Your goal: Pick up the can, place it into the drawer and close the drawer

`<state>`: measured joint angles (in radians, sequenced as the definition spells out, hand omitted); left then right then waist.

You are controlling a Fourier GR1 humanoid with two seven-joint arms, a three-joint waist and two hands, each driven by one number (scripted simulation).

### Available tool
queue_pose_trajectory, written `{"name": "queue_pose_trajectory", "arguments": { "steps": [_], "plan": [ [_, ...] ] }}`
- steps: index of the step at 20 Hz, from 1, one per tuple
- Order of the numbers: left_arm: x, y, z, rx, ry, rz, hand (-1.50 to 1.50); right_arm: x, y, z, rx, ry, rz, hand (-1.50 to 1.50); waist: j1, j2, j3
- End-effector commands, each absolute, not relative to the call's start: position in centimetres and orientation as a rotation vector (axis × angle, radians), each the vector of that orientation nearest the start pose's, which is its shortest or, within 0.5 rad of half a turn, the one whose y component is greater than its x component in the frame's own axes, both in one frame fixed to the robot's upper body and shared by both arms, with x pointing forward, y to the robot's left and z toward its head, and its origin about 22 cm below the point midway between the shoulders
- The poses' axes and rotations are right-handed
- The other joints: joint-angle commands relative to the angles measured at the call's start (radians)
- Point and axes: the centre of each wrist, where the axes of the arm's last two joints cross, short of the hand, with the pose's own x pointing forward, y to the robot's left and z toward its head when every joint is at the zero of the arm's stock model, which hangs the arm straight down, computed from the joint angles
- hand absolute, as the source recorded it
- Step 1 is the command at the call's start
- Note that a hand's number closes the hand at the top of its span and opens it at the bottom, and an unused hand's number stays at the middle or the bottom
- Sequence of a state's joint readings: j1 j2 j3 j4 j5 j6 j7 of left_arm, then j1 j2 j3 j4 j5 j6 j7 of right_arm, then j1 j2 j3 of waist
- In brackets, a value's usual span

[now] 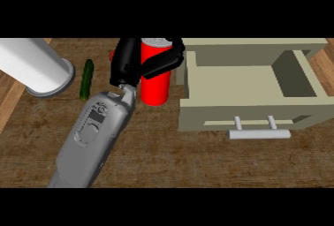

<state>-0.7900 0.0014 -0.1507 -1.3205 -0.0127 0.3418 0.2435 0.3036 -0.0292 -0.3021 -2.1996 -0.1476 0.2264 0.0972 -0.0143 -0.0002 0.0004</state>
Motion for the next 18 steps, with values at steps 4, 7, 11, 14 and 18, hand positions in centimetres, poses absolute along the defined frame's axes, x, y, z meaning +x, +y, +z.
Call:
{"name": "queue_pose_trajectory", "arguments": {
  "steps": [4,7,11,14,18],
  "plan": [
    [38.1,4.1,21.6,-0.048,-1.835,-0.171,1.5,14.1,-31.0,9.5,-0.179,-1.82,-0.03,-1.5,-0.007,0.002,0.0],
    [39.2,3.1,23.5,-0.053,-1.805,-0.169,1.5,13.5,-30.4,10.3,-0.177,-1.851,-0.024,-1.5,-0.011,0.002,0.0],
    [39.1,0.7,25.4,-0.024,-1.808,-0.172,1.5,13.7,-30.5,8.9,-0.179,-1.828,-0.059,-1.5,-0.014,0.002,0.001],
    [40.4,0.7,24.3,-0.03,-1.793,-0.197,1.5,14.8,-30.5,10.4,-0.17,-1.834,-0.047,-1.5,-0.013,0.004,0.0],
    [40.8,-0.8,23.6,0.027,-1.781,-0.205,1.5,15.0,-31.6,8.6,-0.186,-1.825,-0.02,-1.5,-0.033,0.008,0.001]
  ]
}}
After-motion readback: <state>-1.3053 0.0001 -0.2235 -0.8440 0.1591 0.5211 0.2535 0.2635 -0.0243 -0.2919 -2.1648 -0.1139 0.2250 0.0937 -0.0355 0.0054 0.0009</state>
